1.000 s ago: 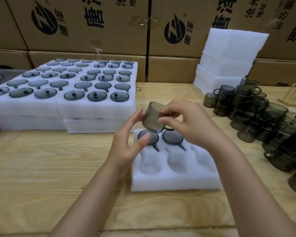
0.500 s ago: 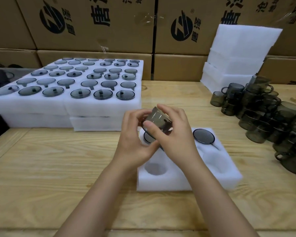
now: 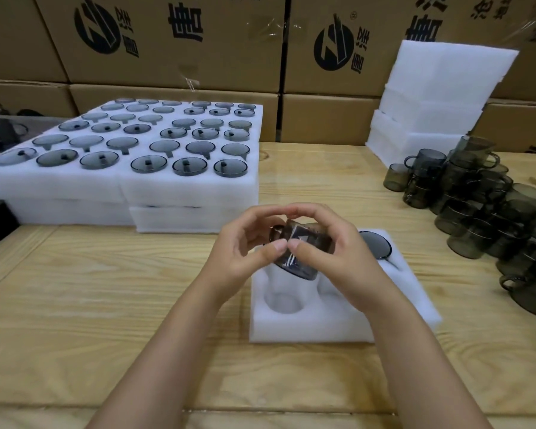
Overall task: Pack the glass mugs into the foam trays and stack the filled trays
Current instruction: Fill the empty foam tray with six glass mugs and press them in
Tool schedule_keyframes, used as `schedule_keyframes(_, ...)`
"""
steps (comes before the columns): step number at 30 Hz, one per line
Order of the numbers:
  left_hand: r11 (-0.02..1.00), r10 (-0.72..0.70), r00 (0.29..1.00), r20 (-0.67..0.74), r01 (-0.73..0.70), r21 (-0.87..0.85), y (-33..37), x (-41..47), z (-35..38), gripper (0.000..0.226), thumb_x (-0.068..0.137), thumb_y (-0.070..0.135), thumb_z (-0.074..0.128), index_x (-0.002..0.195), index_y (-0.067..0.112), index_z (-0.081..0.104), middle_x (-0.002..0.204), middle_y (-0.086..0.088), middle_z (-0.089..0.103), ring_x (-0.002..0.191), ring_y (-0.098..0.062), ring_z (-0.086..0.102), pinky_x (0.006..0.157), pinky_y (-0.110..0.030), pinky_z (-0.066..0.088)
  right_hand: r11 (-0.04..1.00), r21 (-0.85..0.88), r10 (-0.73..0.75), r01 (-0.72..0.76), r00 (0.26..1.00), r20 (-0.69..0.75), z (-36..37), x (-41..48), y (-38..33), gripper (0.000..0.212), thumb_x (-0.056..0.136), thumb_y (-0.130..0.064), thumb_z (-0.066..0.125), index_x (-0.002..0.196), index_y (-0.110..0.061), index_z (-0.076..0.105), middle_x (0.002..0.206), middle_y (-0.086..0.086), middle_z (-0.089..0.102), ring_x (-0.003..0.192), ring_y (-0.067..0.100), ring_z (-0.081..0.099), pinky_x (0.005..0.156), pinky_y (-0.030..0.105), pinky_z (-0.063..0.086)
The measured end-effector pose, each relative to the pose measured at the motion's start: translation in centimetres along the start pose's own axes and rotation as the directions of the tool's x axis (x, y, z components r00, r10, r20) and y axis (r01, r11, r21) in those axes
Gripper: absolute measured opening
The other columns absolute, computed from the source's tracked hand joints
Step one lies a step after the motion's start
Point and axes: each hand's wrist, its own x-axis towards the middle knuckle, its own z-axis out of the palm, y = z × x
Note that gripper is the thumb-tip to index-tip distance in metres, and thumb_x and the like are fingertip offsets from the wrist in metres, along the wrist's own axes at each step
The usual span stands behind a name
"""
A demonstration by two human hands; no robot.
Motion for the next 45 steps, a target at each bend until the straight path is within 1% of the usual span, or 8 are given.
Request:
schedule_keyframes(6,0.999,-0.038,0.995,0.087,0.041,-0.029,0.1,0.0,-0.6,0.054,0.069,0.023,0.071,0.118,0.007,0.058,0.104,-0.022,0.065,0.102,-0.029,0.062,0.093,-0.033,0.049,0.990,-0.119,0.105,-0.081,0.971,0.214,-1.3,-0.6,0.0,0.034,0.073,-0.030,0.071,0.104,-0.038,0.059,0.117,-0.002,0.055,0.104,0.011,0.060,0.088,0.027,0.046)
schedule_keyframes(11,0.996,-0.094,0.988,-0.126,0.093,-0.014,-1.2,0.4,-0.5,0.027,0.086,0.015,0.051,0.108,0.007,0.064,0.098,-0.006,0.068,0.098,-0.009,0.064,0.085,-0.019,0.046,0.960,-0.278,0.101,-0.024,0.959,0.265,-0.2,-0.8,0.4,0.038,0.068,-0.041,0.072,0.101,-0.048,0.054,0.111,-0.018,0.050,0.108,0.003,0.054,0.097,0.024,0.042)
schedule_keyframes(21,0.975,-0.166,0.962,-0.218,0.193,0.108,-3.9,0.7,-1.0,0.032,0.090,-0.010,0.045,0.101,0.007,0.070,0.107,-0.012,0.070,0.108,-0.030,0.063,0.099,-0.056,0.044,0.857,-0.511,0.099,0.057,0.957,0.273,1.3,-0.8,0.5,0.039,0.076,-0.028,0.073,0.108,-0.034,0.053,0.109,-0.015,0.039,0.104,0.004,0.043,0.092,0.019,0.036)
schedule_keyframes(28,0.974,-0.176,0.954,-0.244,0.204,0.094,-3.4,0.8,-0.7,0.037,0.091,-0.009,0.043,0.091,0.015,0.072,0.095,0.001,0.070,0.097,-0.011,0.063,0.092,-0.030,0.047,0.740,-0.661,0.111,0.123,0.948,0.300,1.3,-1.0,0.9,0.032,0.082,-0.047,0.058,0.109,-0.040,0.043,0.110,-0.021,0.031,0.108,0.002,0.028,0.091,0.021,0.019)
schedule_keyframes(33,0.992,-0.104,0.976,-0.189,0.115,0.048,-2.4,0.7,0.3,0.030,0.091,0.020,0.043,0.100,0.003,0.067,0.098,-0.004,0.069,0.092,-0.002,0.063,0.082,-0.013,0.045,0.711,-0.691,0.177,0.128,0.919,0.353,2.3,-0.9,2.1,0.022,0.095,-0.049,0.026,0.102,-0.031,0.037,0.149,-0.021,0.016,0.141,-0.003,-0.008,0.116,0.031,-0.011)
schedule_keyframes(37,0.998,-0.056,0.989,-0.135,0.055,-0.010,-1.8,0.4,0.8,0.035,0.089,0.025,0.042,0.107,0.005,0.064,0.106,-0.011,0.067,0.096,-0.002,0.062,0.082,-0.012,0.045,0.721,-0.691,0.173,0.054,0.951,0.255,3.2,-0.2,2.1,0.029,0.098,-0.038,0.024,0.120,-0.023,0.035,0.143,-0.011,0.031,0.143,0.003,0.005,0.118,0.035,-0.008)
schedule_keyframes(40,0.999,-0.009,0.998,-0.056,0.011,0.041,-1.4,0.3,0.7,0.034,0.086,0.036,0.049,0.111,0.018,0.063,0.123,-0.004,0.062,0.119,-0.006,0.054,0.098,-0.019,0.040,0.575,-0.814,0.207,0.077,0.950,0.236,4.2,0.6,2.3,0.054,0.099,-0.037,0.017,0.150,-0.021,0.011,0.158,-0.009,0.004,0.144,0.008,-0.013,0.117,0.040,-0.013)
schedule_keyframes(45,0.988,-0.062,0.998,-0.031,0.066,0.138,-1.6,0.5,0.2,0.031,0.080,0.027,0.054,0.109,0.025,0.063,0.137,-0.002,0.052,0.132,-0.007,0.042,0.113,-0.034,0.031,0.375,-0.921,0.332,0.107,0.912,0.241,4.6,1.9,2.3,0.059,0.096,-0.040,0.011,0.152,-0.025,0.000,0.159,-0.008,-0.002,0.143,0.021,-0.021,0.109,0.052,-0.024)
